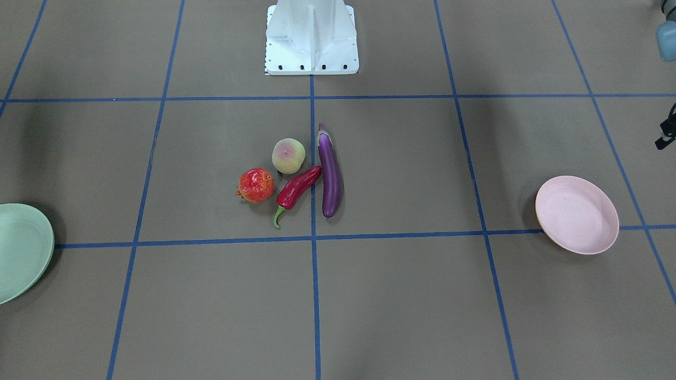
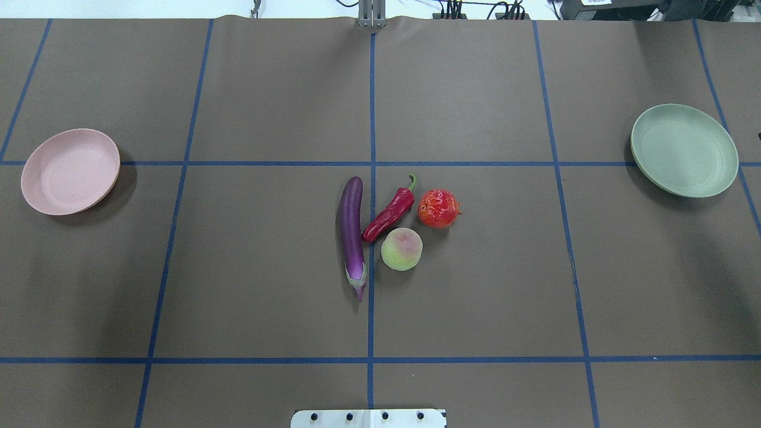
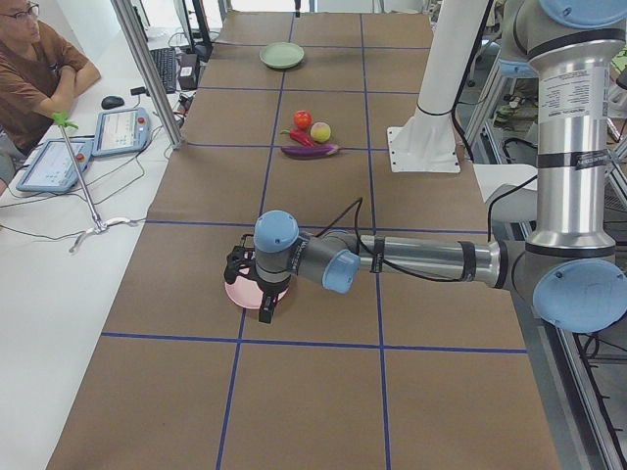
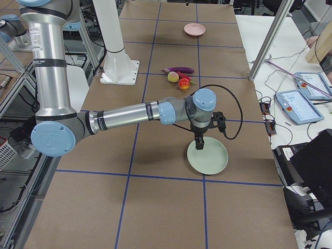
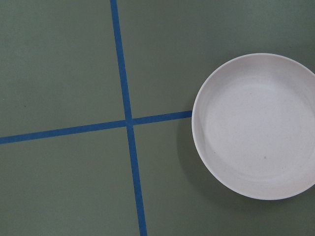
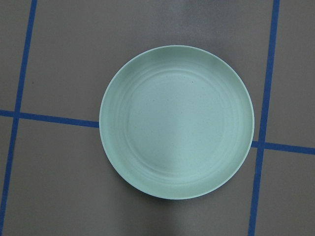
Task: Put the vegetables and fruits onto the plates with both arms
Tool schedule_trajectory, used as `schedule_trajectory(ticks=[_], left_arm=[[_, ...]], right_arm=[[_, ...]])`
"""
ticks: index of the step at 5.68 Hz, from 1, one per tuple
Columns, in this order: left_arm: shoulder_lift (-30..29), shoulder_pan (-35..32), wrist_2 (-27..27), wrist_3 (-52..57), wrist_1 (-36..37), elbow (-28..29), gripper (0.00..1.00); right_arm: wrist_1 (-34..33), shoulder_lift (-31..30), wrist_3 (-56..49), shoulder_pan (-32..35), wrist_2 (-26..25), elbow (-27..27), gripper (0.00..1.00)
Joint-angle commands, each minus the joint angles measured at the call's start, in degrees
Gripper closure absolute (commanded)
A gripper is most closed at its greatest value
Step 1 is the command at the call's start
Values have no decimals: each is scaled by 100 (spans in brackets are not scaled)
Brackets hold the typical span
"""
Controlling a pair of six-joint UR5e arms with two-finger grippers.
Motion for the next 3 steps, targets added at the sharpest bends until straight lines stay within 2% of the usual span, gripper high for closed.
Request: schedule_trajectory(ticks=[1,3], left_arm=[[16,1,-106,1,18,-3,0],[34,1,-106,2,0,5,0]], right_arm=[[515,-227,-10,-10,9,-12,0],[730,-290,51,-219,10,-21,0]])
